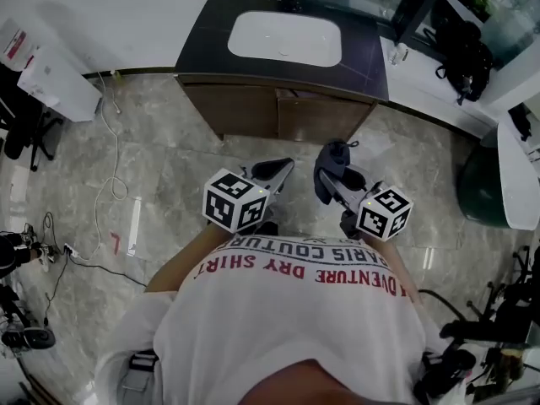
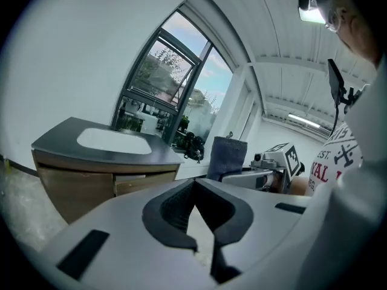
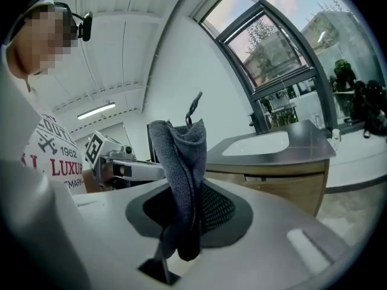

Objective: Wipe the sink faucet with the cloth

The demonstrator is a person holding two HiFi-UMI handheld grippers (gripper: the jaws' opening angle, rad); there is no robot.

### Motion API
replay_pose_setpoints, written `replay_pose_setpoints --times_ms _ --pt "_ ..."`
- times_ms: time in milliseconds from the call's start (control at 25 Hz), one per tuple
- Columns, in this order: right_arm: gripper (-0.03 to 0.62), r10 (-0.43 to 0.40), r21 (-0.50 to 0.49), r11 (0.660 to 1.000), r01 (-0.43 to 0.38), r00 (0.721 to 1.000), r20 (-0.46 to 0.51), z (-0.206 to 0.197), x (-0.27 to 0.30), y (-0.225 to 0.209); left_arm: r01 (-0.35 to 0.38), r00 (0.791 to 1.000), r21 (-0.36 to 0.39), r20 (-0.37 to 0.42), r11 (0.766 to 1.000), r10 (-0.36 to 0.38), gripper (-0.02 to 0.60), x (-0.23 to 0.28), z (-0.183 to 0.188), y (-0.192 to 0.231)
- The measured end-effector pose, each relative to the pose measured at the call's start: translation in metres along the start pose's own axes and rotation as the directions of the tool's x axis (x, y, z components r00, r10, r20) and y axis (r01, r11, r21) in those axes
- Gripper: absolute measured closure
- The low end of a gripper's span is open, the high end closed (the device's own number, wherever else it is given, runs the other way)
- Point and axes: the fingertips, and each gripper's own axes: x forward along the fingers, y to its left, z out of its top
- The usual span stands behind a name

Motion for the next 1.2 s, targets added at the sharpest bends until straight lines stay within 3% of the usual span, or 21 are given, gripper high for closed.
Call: replay_pose_setpoints --times_ms 160,280,480,960,1200 --pt "0.513 0.01 -0.043 0.999 -0.008 0.999 0.041 0.079 0.079 -0.053 -0.003 1.0 0.037 0.015 0.999 0.003 0.58 0.033 0.078 0.084" --pt "0.513 0.014 -0.017 1.0 -0.013 0.995 0.097 0.123 0.107 -0.089 -0.012 0.999 0.057 0.031 0.998 0.01 0.58 0.057 0.121 0.128" --pt "0.513 -0.026 -0.065 0.997 0.031 0.997 0.073 0.156 0.138 -0.162 -0.017 1.0 0.049 0.024 0.999 0.016 0.58 0.114 0.158 0.18" --pt "0.513 0.066 -0.12 0.991 -0.065 0.998 -0.001 0.271 0.243 -0.342 -0.098 0.995 0.057 0.032 0.994 0.096 0.58 0.264 0.294 0.3" --pt "0.513 0.109 -0.178 0.977 -0.119 0.992 -0.063 0.296 0.281 -0.387 -0.136 0.991 0.037 0.007 0.99 0.136 0.58 0.299 0.314 0.34"
